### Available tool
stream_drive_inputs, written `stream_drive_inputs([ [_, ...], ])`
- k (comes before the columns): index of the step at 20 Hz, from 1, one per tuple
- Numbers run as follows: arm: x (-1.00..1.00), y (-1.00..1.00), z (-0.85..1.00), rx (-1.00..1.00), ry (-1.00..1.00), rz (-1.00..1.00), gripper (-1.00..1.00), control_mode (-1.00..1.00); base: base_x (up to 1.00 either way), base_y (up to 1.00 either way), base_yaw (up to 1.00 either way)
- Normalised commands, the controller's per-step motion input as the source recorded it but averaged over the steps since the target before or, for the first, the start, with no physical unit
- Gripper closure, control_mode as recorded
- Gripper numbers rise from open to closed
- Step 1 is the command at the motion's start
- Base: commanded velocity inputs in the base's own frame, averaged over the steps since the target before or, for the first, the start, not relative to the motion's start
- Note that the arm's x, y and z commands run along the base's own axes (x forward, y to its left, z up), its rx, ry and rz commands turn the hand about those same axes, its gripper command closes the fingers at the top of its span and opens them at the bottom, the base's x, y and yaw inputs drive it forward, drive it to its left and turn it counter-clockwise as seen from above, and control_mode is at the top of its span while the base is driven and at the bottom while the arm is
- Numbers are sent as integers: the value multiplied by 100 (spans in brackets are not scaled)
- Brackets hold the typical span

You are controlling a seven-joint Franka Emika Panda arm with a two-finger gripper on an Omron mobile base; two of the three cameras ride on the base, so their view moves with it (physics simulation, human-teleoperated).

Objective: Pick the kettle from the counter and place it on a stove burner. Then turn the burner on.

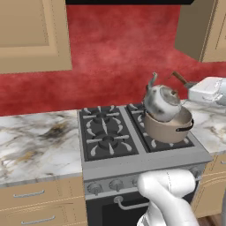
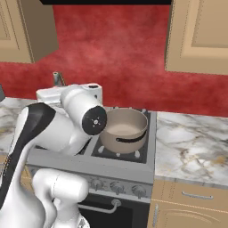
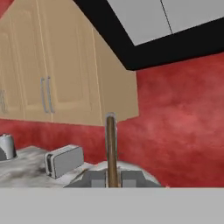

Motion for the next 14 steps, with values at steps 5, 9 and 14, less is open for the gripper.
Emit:
stream_drive_inputs([
  [5, 25, 89, 0, -32, 45, 0, 100, -100, 0, 0, 0],
  [9, 4, 57, 0, -22, 21, 0, 100, -100, 0, 0, 0],
  [14, 0, 17, 0, -7, 0, 1, 100, -100, 0, 0, 0],
])
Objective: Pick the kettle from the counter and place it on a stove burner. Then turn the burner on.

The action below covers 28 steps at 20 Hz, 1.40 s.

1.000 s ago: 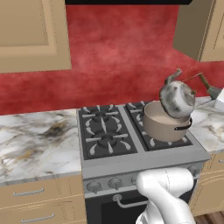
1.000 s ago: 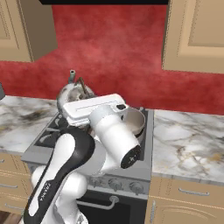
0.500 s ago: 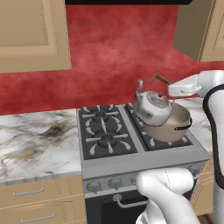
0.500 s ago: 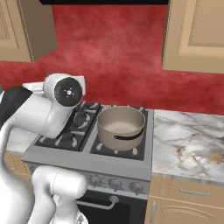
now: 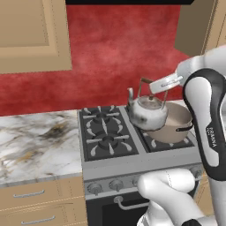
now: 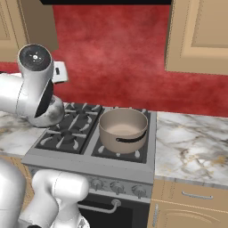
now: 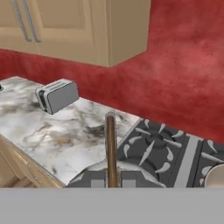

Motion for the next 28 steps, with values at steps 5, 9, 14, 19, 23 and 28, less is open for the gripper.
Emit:
stream_drive_inputs([
  [5, 0, 43, 0, -14, 0, -11, 100, -100, 0, 0, 0],
  [9, 0, 55, -6, -7, 0, -10, 100, -100, 0, 0, 0],
  [14, 0, 11, -5, 1, 0, -2, 100, -100, 0, 0, 0],
  [19, 0, 10, -19, 0, 0, -11, 100, -100, 0, 0, 0],
  [23, 0, 24, -9, 0, 0, -31, 100, -100, 0, 0, 0],
  [28, 0, 14, -4, 5, 1, -25, 100, -100, 0, 0, 0],
])
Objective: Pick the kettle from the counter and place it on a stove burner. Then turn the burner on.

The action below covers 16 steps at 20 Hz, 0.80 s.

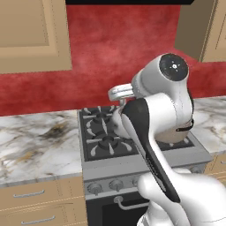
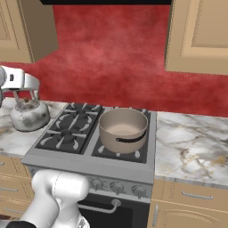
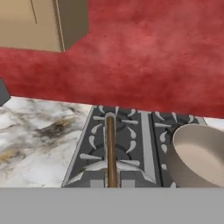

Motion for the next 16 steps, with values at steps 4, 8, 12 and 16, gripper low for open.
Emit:
stream_drive_inputs([
  [4, 0, 0, 0, 0, 0, 0, 100, -100, 0, 0, 0],
  [8, 0, 0, -22, 2, 0, 0, 100, -100, 0, 0, 0],
  [12, 0, 0, -26, 5, 0, 0, 100, -100, 0, 0, 0],
  [16, 2, 3, -27, 4, 0, 0, 100, -100, 0, 0, 0],
])
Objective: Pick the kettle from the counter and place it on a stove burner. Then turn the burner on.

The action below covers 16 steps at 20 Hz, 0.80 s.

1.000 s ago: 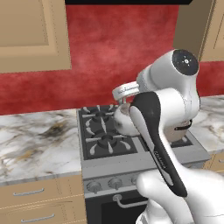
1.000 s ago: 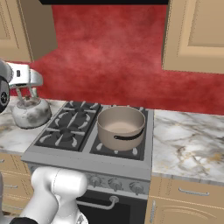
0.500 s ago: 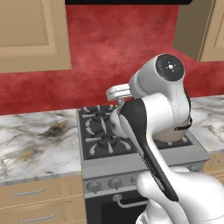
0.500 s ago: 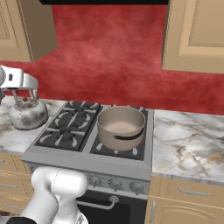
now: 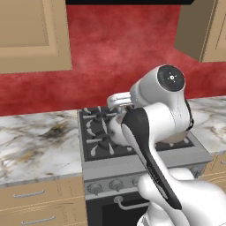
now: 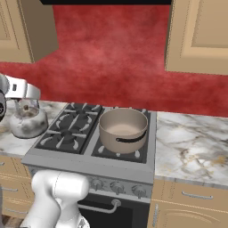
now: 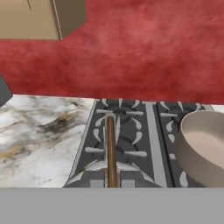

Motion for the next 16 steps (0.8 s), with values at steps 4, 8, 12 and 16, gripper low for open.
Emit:
stream_drive_inputs([
  [4, 17, 6, -26, 1, 0, 0, 100, -100, 0, 0, 0],
  [8, 24, 2, -18, 0, 0, -3, 100, -100, 0, 0, 0],
  [12, 27, 0, -12, 0, 0, -5, 100, -100, 0, 0, 0],
  [16, 33, 0, -13, 0, 0, -5, 100, -100, 0, 0, 0],
])
